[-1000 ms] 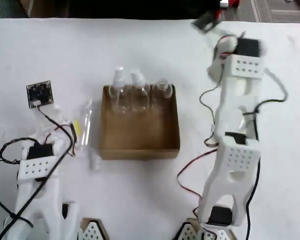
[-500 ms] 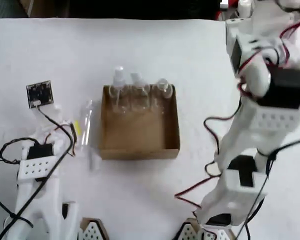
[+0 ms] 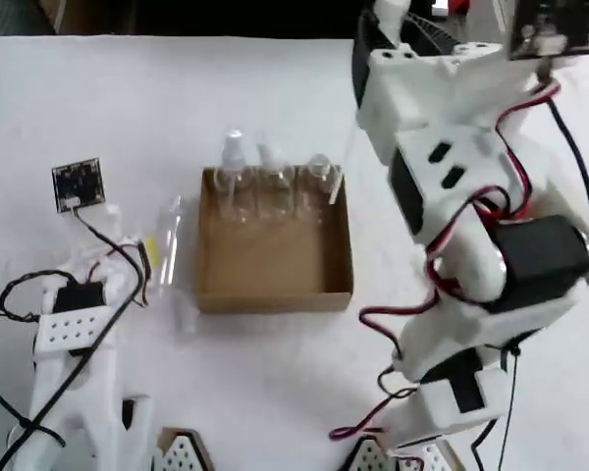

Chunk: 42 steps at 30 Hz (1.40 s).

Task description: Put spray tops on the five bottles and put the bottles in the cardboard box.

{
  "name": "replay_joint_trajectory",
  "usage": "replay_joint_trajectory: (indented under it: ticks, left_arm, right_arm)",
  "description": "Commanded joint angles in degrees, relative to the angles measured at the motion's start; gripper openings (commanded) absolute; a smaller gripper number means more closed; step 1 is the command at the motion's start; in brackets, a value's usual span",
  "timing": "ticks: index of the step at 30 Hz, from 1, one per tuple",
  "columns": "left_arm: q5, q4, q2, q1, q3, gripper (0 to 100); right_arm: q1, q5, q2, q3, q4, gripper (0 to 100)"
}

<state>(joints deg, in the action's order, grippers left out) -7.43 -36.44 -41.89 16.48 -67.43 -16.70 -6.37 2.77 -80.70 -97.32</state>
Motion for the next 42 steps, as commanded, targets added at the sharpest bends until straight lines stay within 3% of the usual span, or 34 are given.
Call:
replay_joint_trajectory:
  ticks: [1,6,11,15,22,28,37,42]
  left_arm:
    - [0.2,0.0,-1.9,-0.7,0.7,16]
    - [0.2,0.0,-1.9,-0.7,0.8,16]
    - [0.2,0.0,-1.9,-0.7,0.8,16]
    - [0.2,0.0,-1.9,-0.7,0.8,16]
    - [0.2,0.1,-1.9,-0.7,0.8,16]
    - [0.2,0.2,-1.9,-0.7,0.7,16]
    - [0.2,0.2,-1.9,-0.7,0.5,16]
    - [0.2,0.2,-1.9,-0.7,0.5,16]
  right_arm:
    - [-0.7,-0.7,2.2,-1.3,-1.5,1.6]
    - [-1.9,-0.9,0.4,-1.1,-1.6,1.6]
    - [-12.2,2.5,-6.8,4.0,-1.6,1.5]
    - [-19.6,4.7,-16.2,19.3,-1.6,1.5]
    - [-20.4,5.0,-35.6,32.7,0.9,1.5]
    - [-17.3,9.8,-45.1,42.3,13.4,1.6]
    - [-8.3,10.3,-46.5,74.7,45.6,1.6]
    - [-7.6,10.4,-47.4,80.5,58.2,1.6]
